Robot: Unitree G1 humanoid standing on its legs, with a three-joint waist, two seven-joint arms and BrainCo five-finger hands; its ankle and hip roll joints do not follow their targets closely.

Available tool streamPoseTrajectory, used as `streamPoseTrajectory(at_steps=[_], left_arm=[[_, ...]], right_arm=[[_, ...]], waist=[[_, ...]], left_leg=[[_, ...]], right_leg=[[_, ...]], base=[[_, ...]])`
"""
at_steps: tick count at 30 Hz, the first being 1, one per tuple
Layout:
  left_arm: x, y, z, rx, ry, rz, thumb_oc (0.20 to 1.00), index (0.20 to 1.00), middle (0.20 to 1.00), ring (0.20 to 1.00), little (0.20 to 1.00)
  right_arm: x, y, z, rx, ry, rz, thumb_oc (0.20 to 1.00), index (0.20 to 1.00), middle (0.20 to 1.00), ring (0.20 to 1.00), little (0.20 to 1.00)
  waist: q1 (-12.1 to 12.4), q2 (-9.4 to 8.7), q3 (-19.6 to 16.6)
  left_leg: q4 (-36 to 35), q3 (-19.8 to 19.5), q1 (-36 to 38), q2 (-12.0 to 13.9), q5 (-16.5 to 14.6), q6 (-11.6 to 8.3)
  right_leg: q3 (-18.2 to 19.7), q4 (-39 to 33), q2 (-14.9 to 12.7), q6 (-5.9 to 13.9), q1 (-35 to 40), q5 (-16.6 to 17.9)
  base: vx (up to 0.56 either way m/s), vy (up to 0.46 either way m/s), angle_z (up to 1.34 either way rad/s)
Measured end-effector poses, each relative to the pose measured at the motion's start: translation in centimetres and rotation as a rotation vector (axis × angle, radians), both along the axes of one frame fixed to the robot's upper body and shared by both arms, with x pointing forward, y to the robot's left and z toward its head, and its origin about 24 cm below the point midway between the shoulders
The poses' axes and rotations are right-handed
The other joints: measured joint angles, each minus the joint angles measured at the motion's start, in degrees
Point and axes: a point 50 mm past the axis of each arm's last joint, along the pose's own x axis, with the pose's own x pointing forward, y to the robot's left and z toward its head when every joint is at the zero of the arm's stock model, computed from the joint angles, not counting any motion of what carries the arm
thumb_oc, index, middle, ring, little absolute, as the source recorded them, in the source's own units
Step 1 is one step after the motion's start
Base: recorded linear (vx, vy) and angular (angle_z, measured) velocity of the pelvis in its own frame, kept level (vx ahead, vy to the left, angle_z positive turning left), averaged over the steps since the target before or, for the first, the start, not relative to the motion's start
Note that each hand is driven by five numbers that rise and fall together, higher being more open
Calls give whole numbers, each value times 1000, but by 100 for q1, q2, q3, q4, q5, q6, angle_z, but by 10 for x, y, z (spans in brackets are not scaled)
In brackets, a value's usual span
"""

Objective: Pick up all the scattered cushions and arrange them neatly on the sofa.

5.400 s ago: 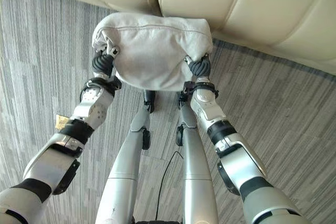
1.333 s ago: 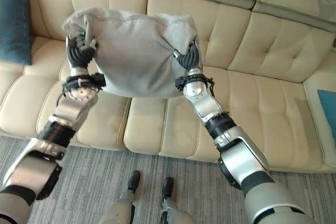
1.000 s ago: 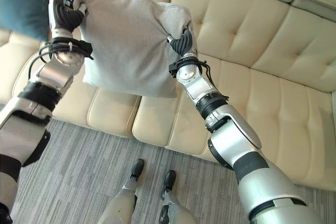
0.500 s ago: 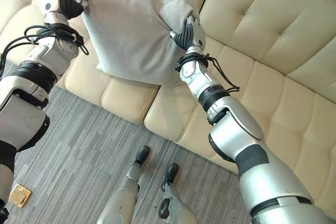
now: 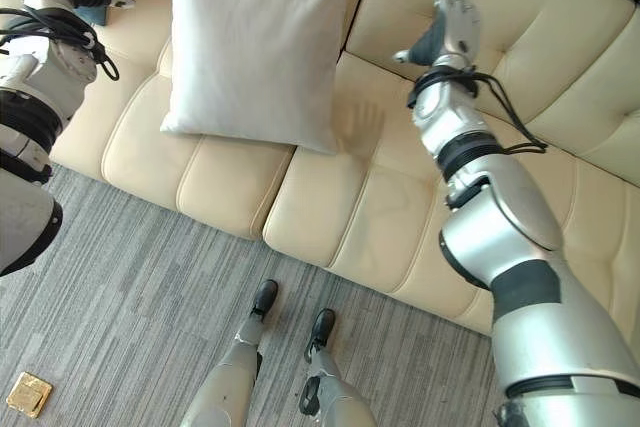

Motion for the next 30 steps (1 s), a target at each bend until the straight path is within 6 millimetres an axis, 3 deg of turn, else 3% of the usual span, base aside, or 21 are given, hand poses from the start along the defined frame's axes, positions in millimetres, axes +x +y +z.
streamPoseTrajectory(at_steps=[3,5,6,7,8,11,12,13,15,16,19,22,25,26,27,30], left_arm=[[-10,8,10,-149,-95,-97,1000,1000,1000,1000,1000],[-18,6,9,-276,-161,-238,1000,1000,1000,1000,1000],[-31,-2,1,-369,-214,-434,1000,1000,1000,1000,1000],[-35,-13,-12,-381,-211,-547,1000,1000,1000,1000,1000],[-34,-18,-15,-379,-194,-582,1000,1000,1000,1000,1000],[-69,-36,-44,-493,-213,-868,1000,1000,1000,1000,1000],[-71,-39,-52,-514,-191,-901,1000,1000,1000,1000,1000],[-87,-41,-68,-566,-166,-973,1000,1000,1000,1000,1000],[-92,-42,-81,-597,-148,-1007,1000,1000,1000,1000,1000],[-105,-38,-101,-722,-168,-1041,1000,1000,1000,1000,1000],[-129,-34,-165,-970,-124,-1024,1000,1000,1000,1000,1000],[-146,-20,-212,-1081,-21,-908,1000,1000,1000,1000,1000],[-163,-4,-281,-1234,192,-694,1000,1000,1000,1000,1000],[-165,-3,-292,-1260,231,-655,1000,1000,1000,1000,1000],[-172,0,-324,-1350,322,-566,1000,1000,1000,1000,1000],[-183,3,-363,-1441,442,-442,1000,1000,1000,1000,1000]], right_arm=[[-9,-26,2,143,-66,-22,1000,1000,1000,1000,1000],[-12,-29,-7,226,-95,15,1000,1000,1000,1000,1000],[-16,-25,-30,319,-118,91,1000,1000,1000,1000,1000],[-19,-25,-56,330,-79,109,1000,1000,1000,1000,1000],[-18,-25,-70,336,-29,93,1000,1000,1000,1000,1000],[-47,-6,-143,452,21,222,1000,1000,1000,1000,1000],[-52,-4,-163,462,81,225,1000,1000,1000,1000,1000],[-69,2,-195,544,139,251,1000,1000,1000,1000,1000],[-79,3,-223,551,231,236,1000,1000,1000,1000,1000],[-92,7,-237,607,252,262,1000,1000,1000,1000,1000],[-124,1,-276,604,400,275,1000,1000,1000,1000,1000],[-151,-12,-299,625,490,263,1000,1000,1000,1000,1000],[-175,-24,-320,650,591,240,1000,1000,1000,1000,1000],[-178,-25,-322,653,604,240,1000,1000,1000,1000,1000],[-185,-25,-331,668,656,248,1000,1000,1000,1000,1000],[-189,-26,-344,694,710,234,1000,1000,1000,1000,1000]], waist=[[-84,2,-2],[-137,2,-2],[-224,3,-2],[-232,4,-3],[-242,20,-9],[-432,74,-34],[-457,94,-39],[-596,179,-75],[-638,239,-92],[-855,471,-168],[-930,725,-305],[-1030,852,-482],[-1046,966,-628],[-1055,970,-636],[-1070,982,-727],[-1072,981,-793]], left_leg=[[-6,86,102,-5,0,0],[-17,162,255,-22,0,0],[-34,296,455,-43,0,0],[-42,335,638,-60,0,0],[-51,360,723,-63,-1,0],[-194,614,1124,-70,-6,-1],[-200,622,1197,-78,-9,-1],[-236,712,1319,-82,-35,0],[-237,762,1417,-86,-49,7],[-239,807,1524,-51,-232,62],[-243,1061,1913,-47,-402,132],[-243,1150,2006,4,-442,156],[-245,1259,2173,48,-461,186],[-245,1259,2198,53,-465,191],[-246,1275,2209,73,-472,204],[-246,1329,2236,82,-469,208]], right_leg=[[38,0,-20,30,71,22],[109,0,-46,31,191,22],[191,0,-75,33,356,21],[191,-2,-100,36,518,18],[197,-2,-105,37,573,18],[366,-2,-137,69,822,-7],[381,-1,-151,72,874,-11],[474,-2,-158,91,956,-26],[551,-2,-172,83,1012,-19],[631,-2,-132,89,1060,-20],[923,-4,-135,131,1325,-43],[943,-18,-103,97,1369,-67],[946,-36,-86,41,1481,-87],[945,-36,-79,39,1502,-62],[953,-37,-67,11,1511,-80],[962,-37,-66,5,1510,-70]], base=[[28,56,-11],[41,71,-18],[45,60,-20],[63,43,-24],[76,45,-26],[75,21,-30],[41,0,-33],[49,9,-32],[58,17,-35],[58,7,-50],[47,-5,-48],[6,-33,-23],[-23,-28,-20],[-45,-35,-7],[-31,-27,-3],[-48,-34,-10]])
